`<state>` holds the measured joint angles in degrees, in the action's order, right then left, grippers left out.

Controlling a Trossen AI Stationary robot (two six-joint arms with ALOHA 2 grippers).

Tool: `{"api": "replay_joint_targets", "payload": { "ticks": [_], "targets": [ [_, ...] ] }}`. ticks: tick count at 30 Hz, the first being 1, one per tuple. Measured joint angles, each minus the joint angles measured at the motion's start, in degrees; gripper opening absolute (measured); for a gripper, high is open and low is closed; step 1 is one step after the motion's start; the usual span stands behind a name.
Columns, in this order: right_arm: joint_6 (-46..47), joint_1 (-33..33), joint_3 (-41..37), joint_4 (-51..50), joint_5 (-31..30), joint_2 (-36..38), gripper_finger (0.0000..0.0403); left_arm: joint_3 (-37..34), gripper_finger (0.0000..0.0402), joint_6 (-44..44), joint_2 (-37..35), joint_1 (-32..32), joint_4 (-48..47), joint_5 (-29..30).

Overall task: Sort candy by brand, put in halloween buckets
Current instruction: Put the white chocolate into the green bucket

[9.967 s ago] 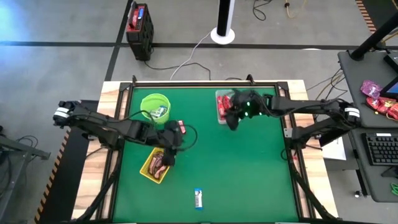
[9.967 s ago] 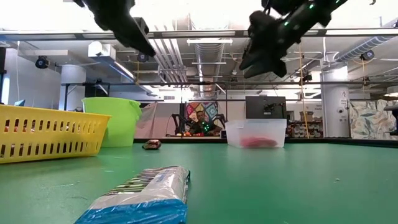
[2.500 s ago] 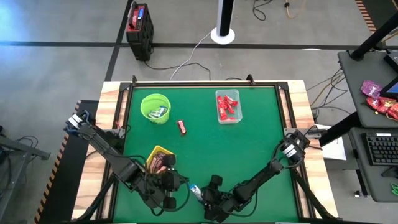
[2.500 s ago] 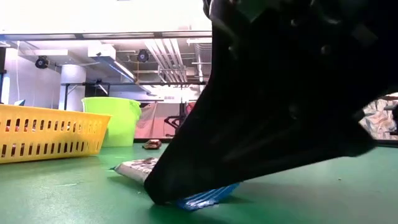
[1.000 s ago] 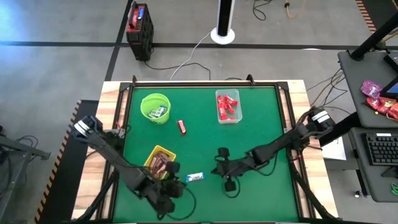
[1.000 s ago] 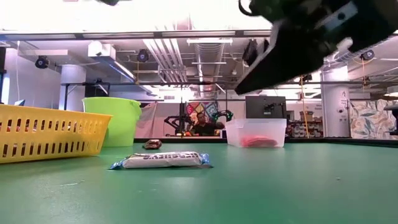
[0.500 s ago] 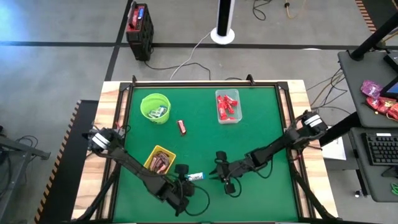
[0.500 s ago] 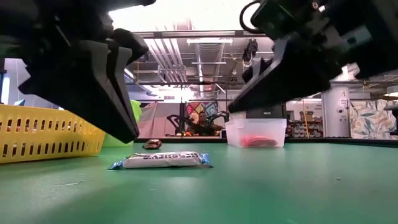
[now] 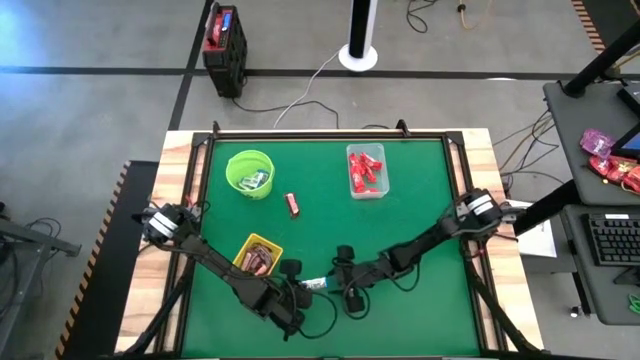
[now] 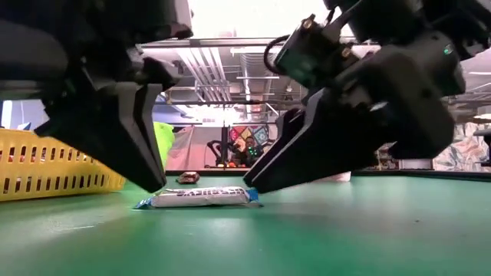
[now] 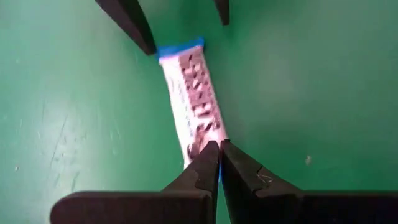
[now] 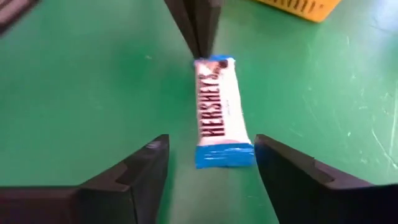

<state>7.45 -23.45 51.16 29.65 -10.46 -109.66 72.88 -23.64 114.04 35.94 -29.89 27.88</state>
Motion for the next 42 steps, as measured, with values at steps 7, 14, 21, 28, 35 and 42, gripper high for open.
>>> {"api": "replay_joint_targets", "payload": {
  "ticks": [7,14,21,28,35,42],
  "targets": [
    [1.45,1.47,1.62,-0.12,0.52,-2.72,0.0239,-2.68,0.0,-2.14,-0.07,-0.07,1.69,-0.86],
    [1.63,2.13,1.99,1.39,1.87,-3.44,0.0231,-2.89,0.0,-1.97,-0.11,-0.22,2.37,-1.42],
    [1.97,2.8,2.14,3.68,1.98,-3.83,0.0227,-3.06,0.0,-1.95,-0.09,-0.33,2.52,-1.58],
    [1.92,2.87,2.17,4.34,2.56,-5.48,0.0213,-3.84,0.0,-2.13,-0.09,-0.42,3.54,-1.51],
    [0.42,2.87,2.23,5.66,2.5,-6.5,0.0175,-4.18,0.0,-2.16,-0.09,-0.44,4.51,-1.38],
    [-1.35,2.9,2.2,6.02,2.97,-6.48,0.0106,-4.24,0.0,-2.16,-0.09,-0.44,4.87,-1.4]
  ]
}}
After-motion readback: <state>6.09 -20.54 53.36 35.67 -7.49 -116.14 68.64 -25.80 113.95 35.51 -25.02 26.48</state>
